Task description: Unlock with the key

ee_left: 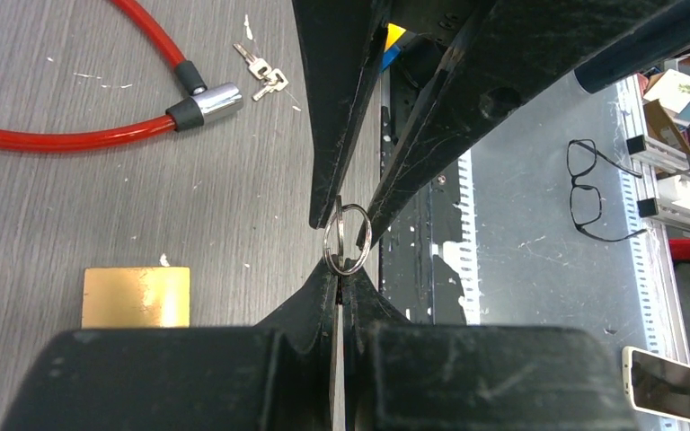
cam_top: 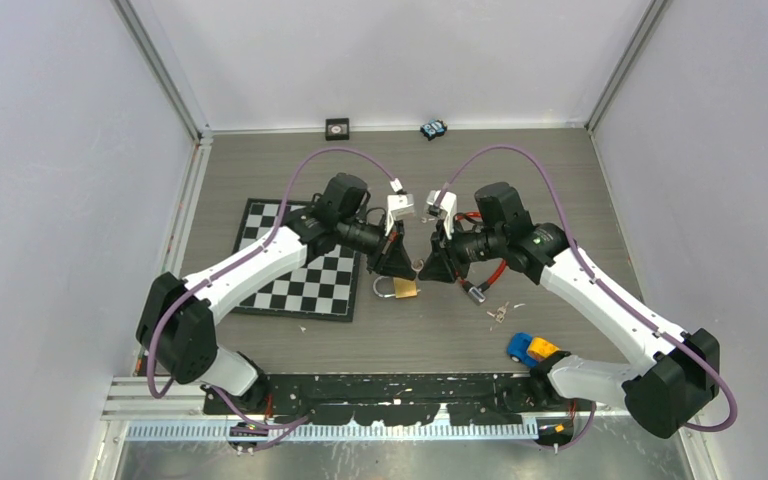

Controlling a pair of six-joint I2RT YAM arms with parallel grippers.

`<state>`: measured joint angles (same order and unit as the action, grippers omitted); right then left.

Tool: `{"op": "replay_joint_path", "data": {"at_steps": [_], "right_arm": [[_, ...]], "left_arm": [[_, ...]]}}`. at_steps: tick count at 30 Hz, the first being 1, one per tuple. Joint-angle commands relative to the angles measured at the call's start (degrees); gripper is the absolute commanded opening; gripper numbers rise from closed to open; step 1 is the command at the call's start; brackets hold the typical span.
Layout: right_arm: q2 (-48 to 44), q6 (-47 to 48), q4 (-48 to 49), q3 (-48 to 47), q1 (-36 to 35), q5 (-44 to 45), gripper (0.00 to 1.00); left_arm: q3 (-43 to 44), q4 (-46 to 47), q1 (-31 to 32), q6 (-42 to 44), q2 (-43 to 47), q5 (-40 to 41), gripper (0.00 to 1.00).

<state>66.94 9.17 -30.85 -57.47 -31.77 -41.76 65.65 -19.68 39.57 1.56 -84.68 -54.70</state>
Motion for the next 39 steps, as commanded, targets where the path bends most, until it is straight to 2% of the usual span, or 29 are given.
{"op": "replay_joint_path", "data": {"at_steps": [1,27,39], "right_arm": [[-0.5,-3.2,6.9,-2.8,0.1,2.5,0.24],[0.2,-13.4,12.0,-2.9,3.6,4.9,0.25],[0.9,-16.9,13.3,-3.0,4.7,9.7,0.27]], "left_arm": [[-0.4,1.4,0.8,0.3,-0.8,-2.0,0.0],[0.1,-1.6,0.8,2.8,-3.4,-0.9,0.0],[1.1,-3.7,0.9,4.5,-4.4,-0.5,0.0]]}}
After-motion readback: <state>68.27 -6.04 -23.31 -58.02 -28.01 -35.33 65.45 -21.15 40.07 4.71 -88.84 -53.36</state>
